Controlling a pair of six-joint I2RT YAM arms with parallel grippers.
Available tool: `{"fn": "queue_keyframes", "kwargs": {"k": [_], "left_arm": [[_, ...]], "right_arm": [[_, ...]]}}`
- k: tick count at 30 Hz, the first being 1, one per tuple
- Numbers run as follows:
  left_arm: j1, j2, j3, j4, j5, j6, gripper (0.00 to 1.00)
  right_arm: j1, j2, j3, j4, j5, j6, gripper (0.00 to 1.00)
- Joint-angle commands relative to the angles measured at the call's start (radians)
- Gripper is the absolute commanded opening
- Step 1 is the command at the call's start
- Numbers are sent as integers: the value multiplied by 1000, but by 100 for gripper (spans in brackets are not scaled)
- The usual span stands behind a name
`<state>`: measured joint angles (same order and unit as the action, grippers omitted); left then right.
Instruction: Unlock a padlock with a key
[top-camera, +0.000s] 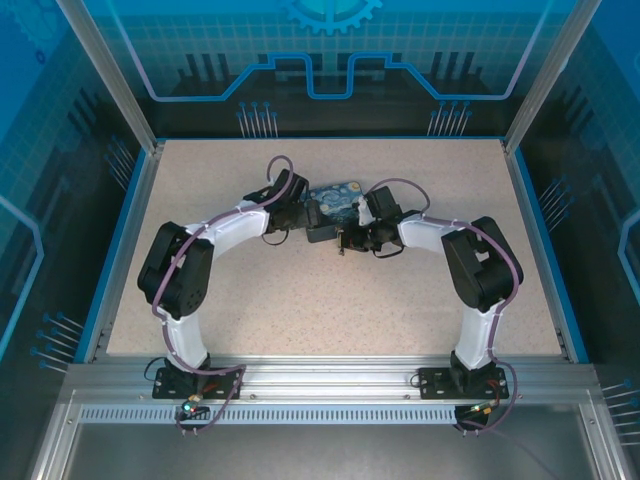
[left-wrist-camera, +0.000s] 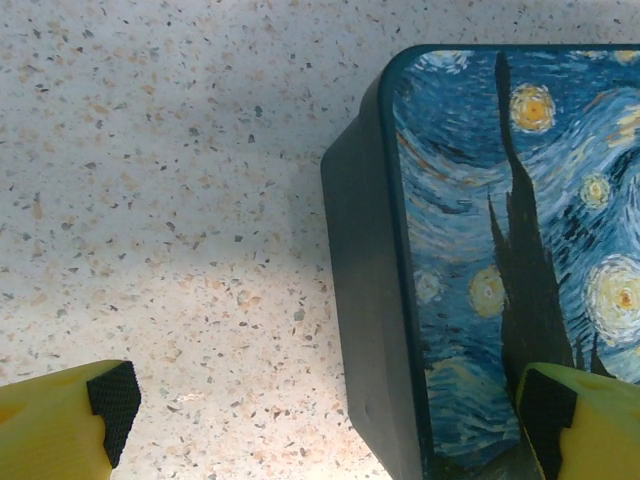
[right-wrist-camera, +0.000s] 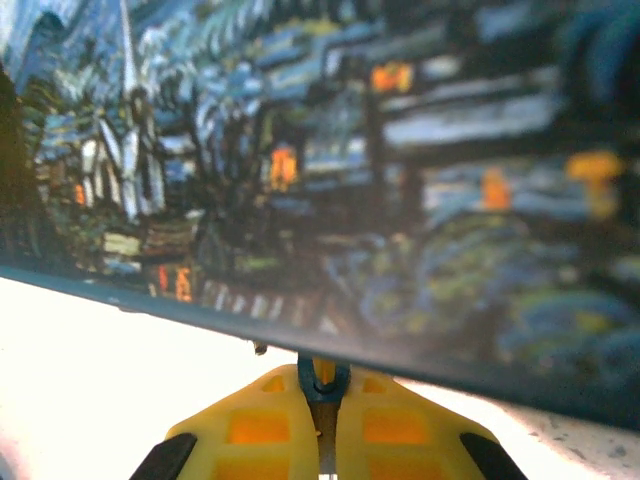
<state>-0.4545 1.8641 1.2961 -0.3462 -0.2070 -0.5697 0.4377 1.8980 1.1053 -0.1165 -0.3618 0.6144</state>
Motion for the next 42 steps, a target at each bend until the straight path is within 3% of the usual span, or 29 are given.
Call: {"fn": "queue_keyframes", "kwargs": {"k": [1,10,21,35,42], "left_arm": [[-14,16,-30,-27,-9,-1,99],[-20,8,-79,-13,14,-44,99],[-19,17,-97,-8,37,-63,99],[-19,20,-135,17,103,-88,95],[-19,5,-157,27,121,-103,95]], "right_arm": [[-15,-13,-16,-4,-57,80,0],[-52,7,-103,150,-120,224,0],[-74,31,-165,221,-103,256,0],[-80,139,-322,788,-124,514,0],[-80,125,-334,825,-120,522,0]]}}
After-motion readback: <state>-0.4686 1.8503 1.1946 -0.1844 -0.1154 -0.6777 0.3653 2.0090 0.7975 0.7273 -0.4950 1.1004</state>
